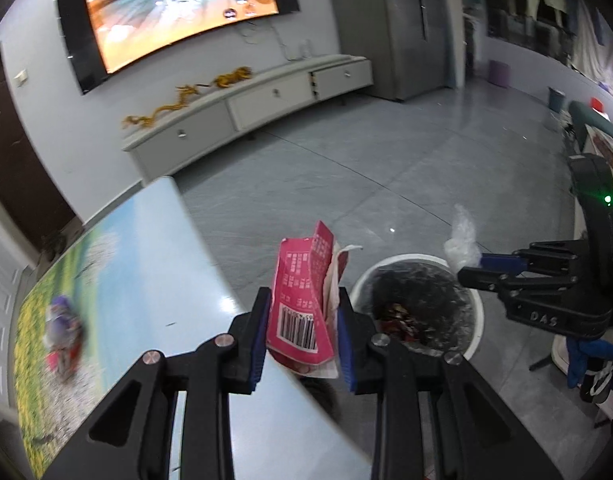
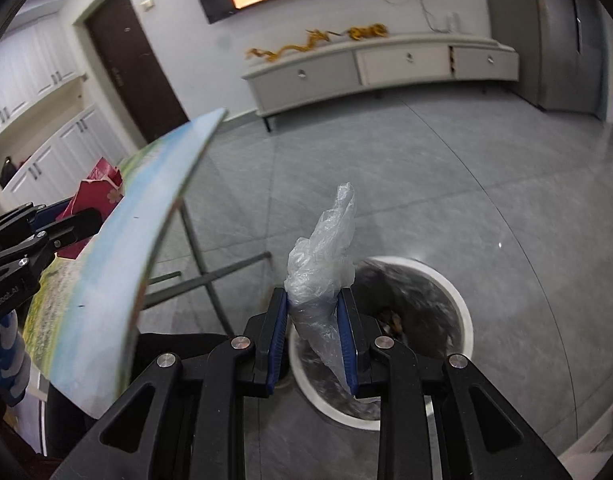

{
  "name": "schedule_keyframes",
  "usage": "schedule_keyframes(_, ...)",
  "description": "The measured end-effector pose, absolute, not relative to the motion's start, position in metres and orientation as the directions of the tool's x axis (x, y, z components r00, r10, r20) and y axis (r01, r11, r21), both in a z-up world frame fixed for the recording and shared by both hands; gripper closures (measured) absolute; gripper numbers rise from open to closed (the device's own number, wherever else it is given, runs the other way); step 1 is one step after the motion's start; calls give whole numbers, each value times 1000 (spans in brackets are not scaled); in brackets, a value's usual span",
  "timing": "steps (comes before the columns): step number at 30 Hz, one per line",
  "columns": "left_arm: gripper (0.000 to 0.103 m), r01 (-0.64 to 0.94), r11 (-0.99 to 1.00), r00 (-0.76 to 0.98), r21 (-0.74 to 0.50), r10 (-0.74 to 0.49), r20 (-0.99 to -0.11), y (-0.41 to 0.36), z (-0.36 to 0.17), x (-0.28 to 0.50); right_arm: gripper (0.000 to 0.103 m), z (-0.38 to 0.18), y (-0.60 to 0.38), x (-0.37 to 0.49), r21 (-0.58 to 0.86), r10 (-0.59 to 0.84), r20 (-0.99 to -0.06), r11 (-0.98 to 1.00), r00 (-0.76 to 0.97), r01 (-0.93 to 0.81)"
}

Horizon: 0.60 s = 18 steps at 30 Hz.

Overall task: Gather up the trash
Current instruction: 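Carry both items over the bin and open both tools to drop them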

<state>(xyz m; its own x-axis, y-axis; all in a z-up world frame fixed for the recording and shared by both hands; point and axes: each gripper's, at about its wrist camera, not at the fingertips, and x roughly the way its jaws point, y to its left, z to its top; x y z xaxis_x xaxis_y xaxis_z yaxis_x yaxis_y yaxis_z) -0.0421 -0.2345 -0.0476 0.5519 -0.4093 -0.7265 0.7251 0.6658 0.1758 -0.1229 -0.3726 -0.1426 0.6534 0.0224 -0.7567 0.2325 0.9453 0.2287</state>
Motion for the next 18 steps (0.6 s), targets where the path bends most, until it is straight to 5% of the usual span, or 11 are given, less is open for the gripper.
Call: schedule_keyframes(18,72,825,551,425,130,-450,-786,-313,-96,-37,76,-195,-424,-116,282,16,-810,887,587,366)
